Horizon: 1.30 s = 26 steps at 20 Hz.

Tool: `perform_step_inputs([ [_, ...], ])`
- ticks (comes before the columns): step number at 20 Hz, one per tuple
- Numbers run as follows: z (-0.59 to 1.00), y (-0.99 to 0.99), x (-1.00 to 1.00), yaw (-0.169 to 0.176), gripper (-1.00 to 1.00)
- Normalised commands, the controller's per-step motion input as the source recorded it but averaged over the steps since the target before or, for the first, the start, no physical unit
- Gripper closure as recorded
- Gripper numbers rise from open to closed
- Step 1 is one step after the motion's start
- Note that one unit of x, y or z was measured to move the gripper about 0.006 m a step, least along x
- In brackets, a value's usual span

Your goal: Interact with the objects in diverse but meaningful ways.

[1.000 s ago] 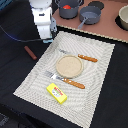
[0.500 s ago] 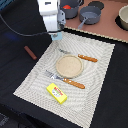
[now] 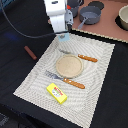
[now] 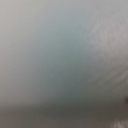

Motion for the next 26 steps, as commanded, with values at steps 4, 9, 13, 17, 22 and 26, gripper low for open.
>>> perform_step_inputs([
  [4, 0.02, 0.12, 1.0, -0.006, 1.0],
  [9, 0.05, 0.35, 0.78, 0.0, 1.0],
  [13, 0.04, 0.39, 0.6, -0.002, 1.0],
  [17, 0.12, 0.5, 0.23, 0.0, 1.0],
  [22, 0.22, 0.49, 0.26, 0.0, 1.0],
  [26, 0.14, 0.41, 0.3, 0.0, 1.0],
])
